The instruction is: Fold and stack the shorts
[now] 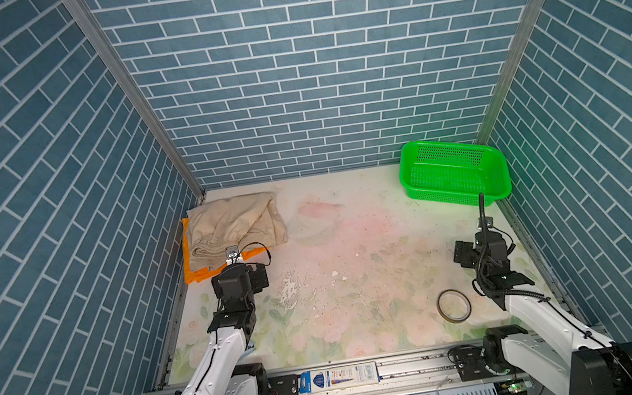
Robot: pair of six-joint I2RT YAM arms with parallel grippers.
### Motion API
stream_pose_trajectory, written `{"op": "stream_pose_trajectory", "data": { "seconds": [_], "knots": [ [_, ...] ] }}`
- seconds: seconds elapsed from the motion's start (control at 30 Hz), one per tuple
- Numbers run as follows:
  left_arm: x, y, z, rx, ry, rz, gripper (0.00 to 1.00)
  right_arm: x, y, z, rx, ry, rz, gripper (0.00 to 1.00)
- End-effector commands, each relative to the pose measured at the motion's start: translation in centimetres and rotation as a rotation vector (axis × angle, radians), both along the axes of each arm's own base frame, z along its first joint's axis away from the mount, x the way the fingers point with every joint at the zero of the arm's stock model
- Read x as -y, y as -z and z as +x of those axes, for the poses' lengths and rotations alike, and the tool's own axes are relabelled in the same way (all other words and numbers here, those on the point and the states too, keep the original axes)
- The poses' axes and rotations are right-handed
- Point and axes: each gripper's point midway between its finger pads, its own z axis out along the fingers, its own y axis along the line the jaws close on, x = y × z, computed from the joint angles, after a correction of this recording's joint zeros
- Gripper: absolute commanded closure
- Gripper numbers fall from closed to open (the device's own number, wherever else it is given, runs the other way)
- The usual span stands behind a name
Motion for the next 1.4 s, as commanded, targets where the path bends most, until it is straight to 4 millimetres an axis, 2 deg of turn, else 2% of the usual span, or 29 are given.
{"op": "stream_pose_trajectory", "data": {
  "seconds": [0.0, 0.13, 0.2, 0.27, 0.33, 0.4, 0.43, 0.47, 0.57, 0.67, 0.77, 0.93, 1.0, 1.03, 1.07, 1.2, 1.37],
  "knots": [
    [0.9, -1.3, 2.6, 0.086, 0.065, 0.0, 0.0, 0.2, -3.2, 2.9, 0.197, -0.038, -0.083, 0.08],
    [1.8, -0.1, 4.1, 0.078, 0.102, -0.038, 0.0, -0.5, -3.1, 4.8, 0.206, -0.092, -0.083, 0.08],
    [2.4, -0.4, 4.9, 0.116, 0.137, -0.037, 0.0, -1.4, -3.6, 5.6, 0.278, -0.148, -0.076, 0.08],
    [2.4, -0.8, 5.5, 0.162, 0.132, -0.043, 0.0, -1.4, -3.9, 6.3, 0.333, -0.156, -0.082, 0.07],
    [2.6, -0.6, 6.1, 0.143, 0.15, -0.039, 0.0, -1.3, -3.0, 7.1, 0.333, -0.152, -0.063, 0.07],
    [3.1, -0.4, 6.6, 0.118, 0.182, -0.04, 0.0, -2.1, -1.3, 7.6, 0.334, -0.205, -0.059, 0.07],
    [3.4, -0.3, 6.7, 0.117, 0.2, -0.041, 0.0, -2.2, -1.6, 7.9, 0.367, -0.214, -0.074, 0.05],
    [3.5, -0.2, 6.8, 0.106, 0.204, -0.042, 0.0, -2.0, -1.4, 7.5, 0.343, -0.201, -0.061, 0.04],
    [3.5, -0.5, 6.8, 0.121, 0.208, -0.039, 0.0, -1.9, -1.1, 8.5, 0.3, -0.205, -0.06, 0.01],
    [3.8, -1.1, 5.2, 0.182, 0.211, -0.066, 0.0, -1.8, -0.4, 9.4, 0.237, -0.205, -0.029, 0.01],
    [3.9, -1.5, 4.1, 0.236, 0.221, -0.074, 0.0, -1.6, -0.5, 9.4, 0.234, -0.203, -0.026, 0.01],
    [4.4, -0.8, 5.5, 0.164, 0.26, -0.05, 0.0, -1.7, -0.4, 9.4, 0.233, -0.205, -0.023, 0.01],
    [3.7, -1.1, 6.1, 0.209, 0.236, 0.009, 0.0, -1.7, -0.5, 9.4, 0.236, -0.205, -0.023, 0.01],
    [2.4, -0.7, 6.4, 0.221, 0.182, -0.012, 0.0, -1.7, -0.5, 9.4, 0.237, -0.205, -0.023, 0.01],
    [2.1, 0.4, 6.8, 0.199, 0.186, -0.043, 0.0, -1.7, -0.5, 9.4, 0.237, -0.206, -0.023, 0.01],
    [4.5, 1.7, 7.8, 0.159, 0.32, -0.039, 0.0, -1.7, -0.5, 9.5, 0.236, -0.207, -0.021, 0.01],
    [4.3, 1.7, 7.7, 0.16, 0.304, -0.035, 0.0, -1.7, -0.5, 9.5, 0.235, -0.207, -0.019, 0.01]
  ]
}}
